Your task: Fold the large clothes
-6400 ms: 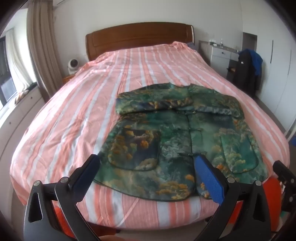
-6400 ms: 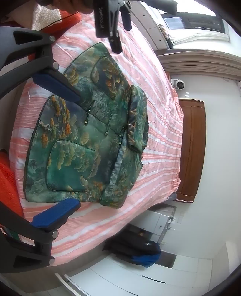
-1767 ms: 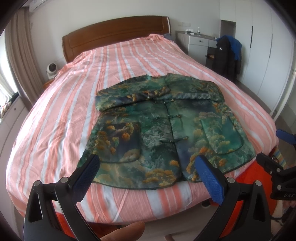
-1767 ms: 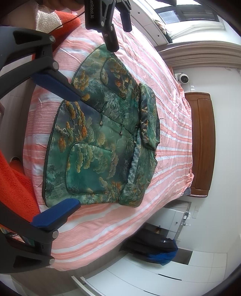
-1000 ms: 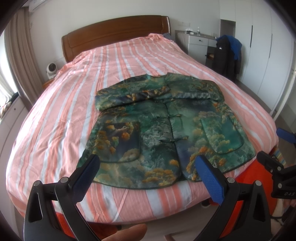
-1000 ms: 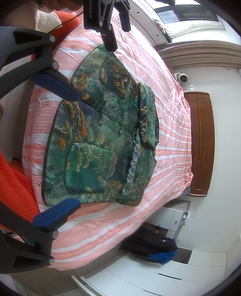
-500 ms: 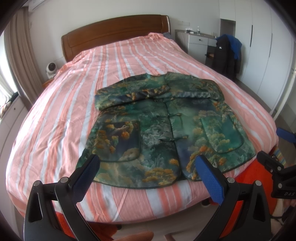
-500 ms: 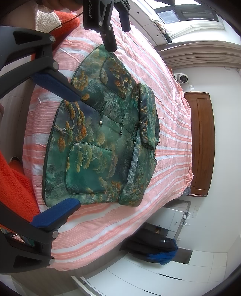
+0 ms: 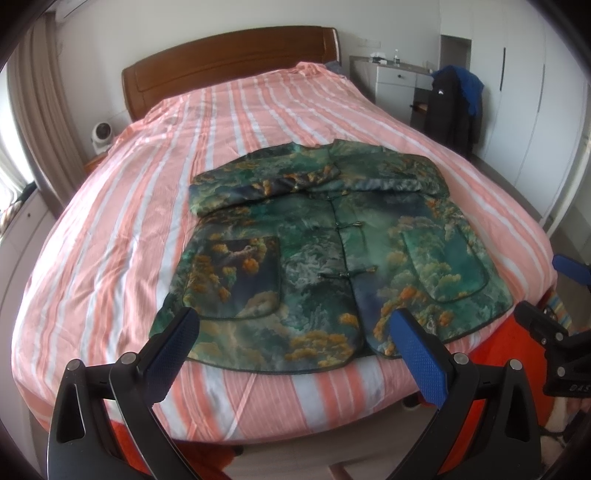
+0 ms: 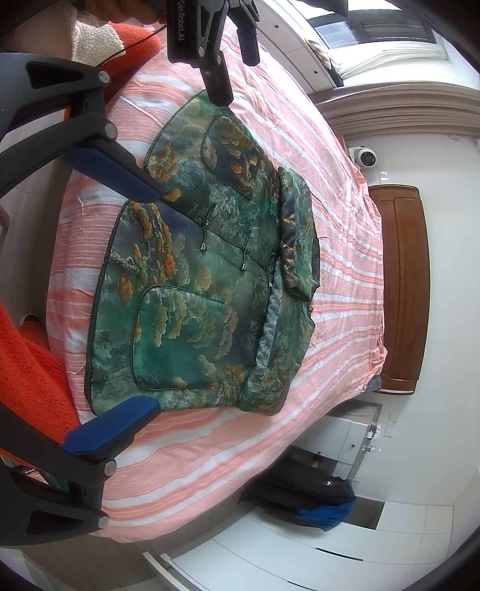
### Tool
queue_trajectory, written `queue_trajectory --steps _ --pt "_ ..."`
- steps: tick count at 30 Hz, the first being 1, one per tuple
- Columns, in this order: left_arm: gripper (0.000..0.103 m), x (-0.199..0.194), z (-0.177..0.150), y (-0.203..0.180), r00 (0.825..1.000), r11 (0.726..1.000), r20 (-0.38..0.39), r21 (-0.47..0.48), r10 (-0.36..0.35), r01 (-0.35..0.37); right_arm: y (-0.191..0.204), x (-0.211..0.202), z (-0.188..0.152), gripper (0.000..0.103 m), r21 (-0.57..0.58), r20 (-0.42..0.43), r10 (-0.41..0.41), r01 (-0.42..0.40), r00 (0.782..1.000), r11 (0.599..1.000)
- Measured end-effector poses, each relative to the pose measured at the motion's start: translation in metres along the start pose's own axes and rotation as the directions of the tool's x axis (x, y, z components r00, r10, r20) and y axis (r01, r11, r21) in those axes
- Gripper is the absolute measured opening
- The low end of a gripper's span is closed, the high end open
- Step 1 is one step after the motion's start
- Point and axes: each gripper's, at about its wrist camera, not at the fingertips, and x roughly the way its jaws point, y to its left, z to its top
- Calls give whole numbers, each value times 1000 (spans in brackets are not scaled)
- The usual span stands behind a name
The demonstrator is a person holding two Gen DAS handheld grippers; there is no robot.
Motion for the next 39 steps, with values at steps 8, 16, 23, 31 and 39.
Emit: queue_trajectory --steps 8,16,23,31,39 --pt "103 15 15 48 1000 1000 -11 -9 -20 20 -10 2 -1 103 18 -4 -1 1 1000 1000" --pt "103 125 18 212 972 958 -221 -287 -79 12 -28 5 -3 103 64 -11 -19 20 1000 998" --pt "96 204 -25 218 897 933 -364 -338 -251 124 -41 11 -6 103 91 -39 -27 31 999 995" --pt "10 160 -40 181 911 948 -336 -281 -241 147 -86 12 -11 103 168 -57 -143 150 988 974" --pt "10 114 -85 144 907 958 -359 -258 -219 129 -95 23 -11 103 192 -73 -150 161 986 968"
